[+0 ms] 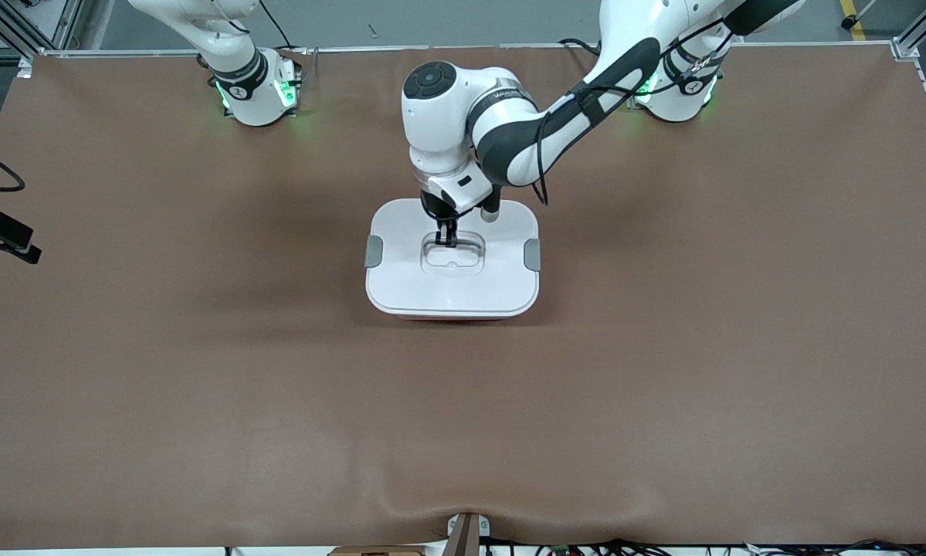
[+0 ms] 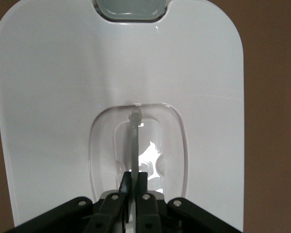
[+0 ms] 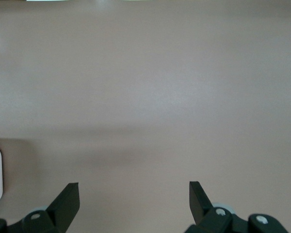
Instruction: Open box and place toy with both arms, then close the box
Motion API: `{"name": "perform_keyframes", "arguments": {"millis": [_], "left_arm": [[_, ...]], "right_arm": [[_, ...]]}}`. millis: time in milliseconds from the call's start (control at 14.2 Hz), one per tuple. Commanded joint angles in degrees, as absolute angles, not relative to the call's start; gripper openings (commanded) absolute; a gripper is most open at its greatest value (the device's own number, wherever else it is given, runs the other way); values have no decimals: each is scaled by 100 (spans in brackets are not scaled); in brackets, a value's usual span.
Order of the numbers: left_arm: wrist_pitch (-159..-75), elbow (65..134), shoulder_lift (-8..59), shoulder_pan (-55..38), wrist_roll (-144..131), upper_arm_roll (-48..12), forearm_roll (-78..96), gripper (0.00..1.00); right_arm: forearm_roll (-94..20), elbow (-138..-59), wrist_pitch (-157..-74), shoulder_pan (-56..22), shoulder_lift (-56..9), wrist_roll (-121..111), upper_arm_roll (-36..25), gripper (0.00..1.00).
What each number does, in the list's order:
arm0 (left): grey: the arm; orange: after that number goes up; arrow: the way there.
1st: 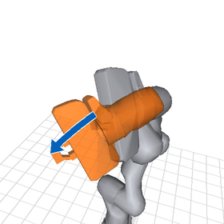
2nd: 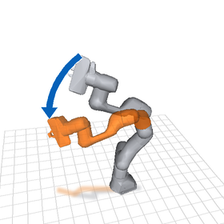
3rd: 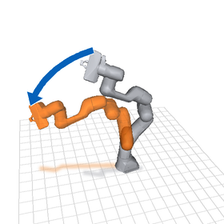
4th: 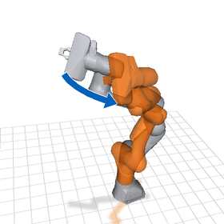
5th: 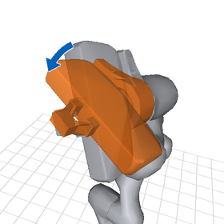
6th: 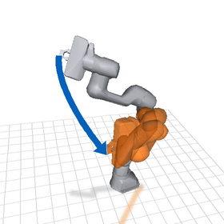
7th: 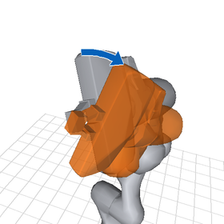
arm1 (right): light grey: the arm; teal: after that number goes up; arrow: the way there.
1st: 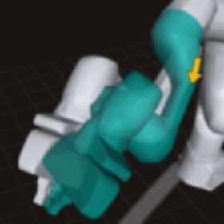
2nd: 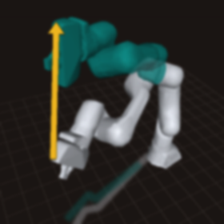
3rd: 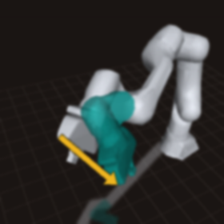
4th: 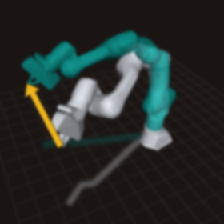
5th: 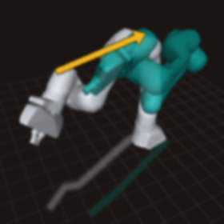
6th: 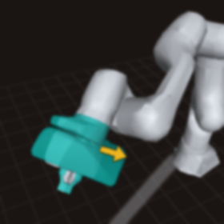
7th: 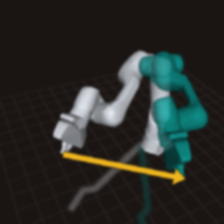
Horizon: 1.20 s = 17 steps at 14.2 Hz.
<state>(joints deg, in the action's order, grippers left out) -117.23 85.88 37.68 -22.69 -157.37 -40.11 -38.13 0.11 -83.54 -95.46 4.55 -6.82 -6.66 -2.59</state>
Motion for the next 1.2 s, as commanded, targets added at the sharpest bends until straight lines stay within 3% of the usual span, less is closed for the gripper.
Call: {"name": "perform_keyframes", "arguments": {"millis": [0,353,494,565,777,1130], "left_arm": [[-11654,8648,3858,-2355,-16400,-4034,-4052,0],[-11646,8675,3850,-2320,-16374,-4034,-4052,2],[-11646,8675,3823,-2294,-16322,-4034,-4060,45],[-11646,8666,3806,-2277,-16304,-4034,-4061,50],[-11646,8622,3779,-2250,-16278,-4034,-4078,100],[-11523,8526,3402,-2066,-15918,-4096,-3938,100]], "right_arm": [[-18,-8332,-9422,475,-677,-283,-246,100],[-18,-8385,-9211,527,-677,-97,-246,100],[-18,-8393,-9185,545,-677,-88,-246,100],[-18,-8394,-9115,545,-677,-88,-246,100],[-26,-8385,-9018,536,-677,52,-246,100],[-18,-8385,-9000,536,-677,53,-246,100]]}}
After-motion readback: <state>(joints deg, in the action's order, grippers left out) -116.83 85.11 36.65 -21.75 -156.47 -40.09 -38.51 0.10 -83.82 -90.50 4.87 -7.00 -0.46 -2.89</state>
